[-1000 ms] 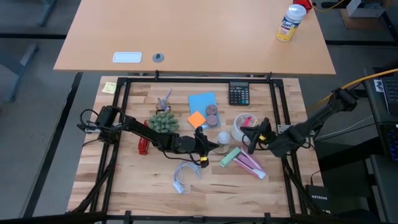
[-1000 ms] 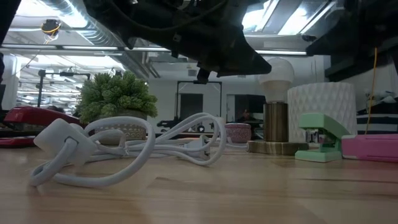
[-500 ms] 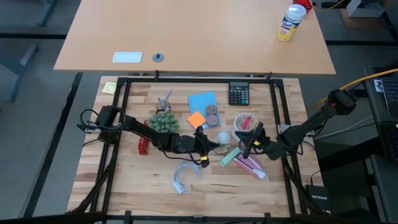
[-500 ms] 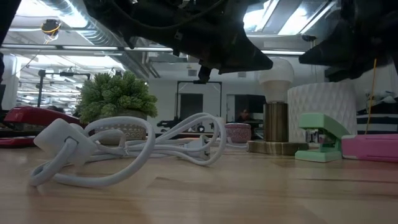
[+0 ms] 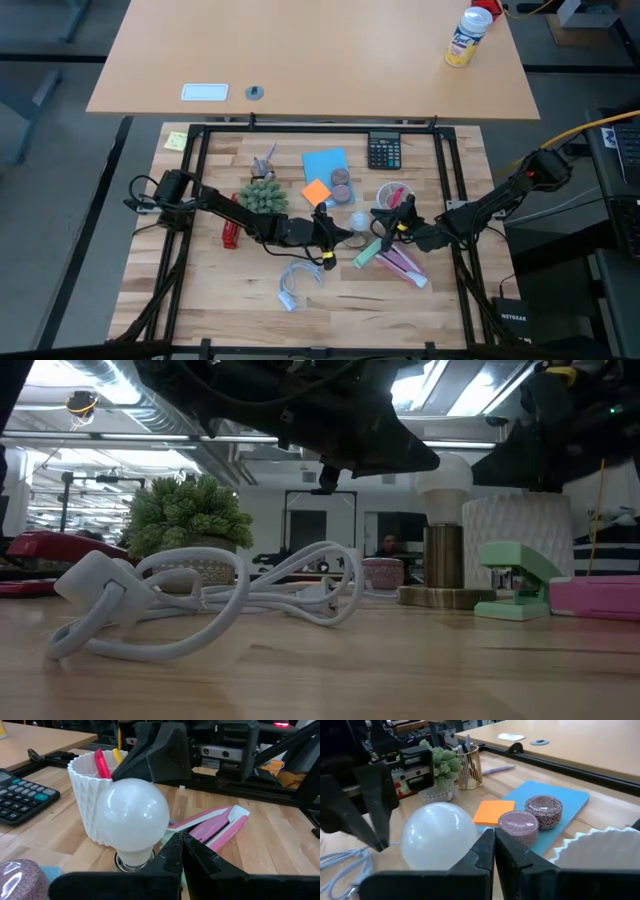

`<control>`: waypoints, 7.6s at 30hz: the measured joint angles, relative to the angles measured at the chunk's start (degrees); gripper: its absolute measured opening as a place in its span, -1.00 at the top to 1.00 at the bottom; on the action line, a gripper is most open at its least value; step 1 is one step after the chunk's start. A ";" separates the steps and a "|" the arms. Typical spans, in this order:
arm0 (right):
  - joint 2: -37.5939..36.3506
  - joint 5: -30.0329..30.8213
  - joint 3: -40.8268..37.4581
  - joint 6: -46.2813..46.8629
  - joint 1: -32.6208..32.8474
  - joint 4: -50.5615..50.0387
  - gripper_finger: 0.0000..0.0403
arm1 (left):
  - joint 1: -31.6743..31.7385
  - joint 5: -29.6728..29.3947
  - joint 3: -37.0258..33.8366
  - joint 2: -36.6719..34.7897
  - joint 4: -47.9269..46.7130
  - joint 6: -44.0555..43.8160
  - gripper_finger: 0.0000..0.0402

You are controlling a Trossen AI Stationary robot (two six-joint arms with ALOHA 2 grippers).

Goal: Screw lightbulb
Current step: Insert the white lightbulb into the lamp socket

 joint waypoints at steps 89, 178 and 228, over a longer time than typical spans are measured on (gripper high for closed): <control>-3.17 -14.91 0.04 -6.79 -8.11 4.16 0.92 | 0.41 -6.09 0.00 -1.04 -2.15 -3.53 0.99; 0.16 -16.34 3.80 -15.72 -10.75 2.02 0.92 | -4.81 -8.96 0.00 -1.52 -1.05 -5.06 0.99; 0.36 -33.02 3.77 -8.44 -10.42 -3.22 0.92 | 0.25 -20.91 0.00 -1.48 -7.81 -7.59 0.99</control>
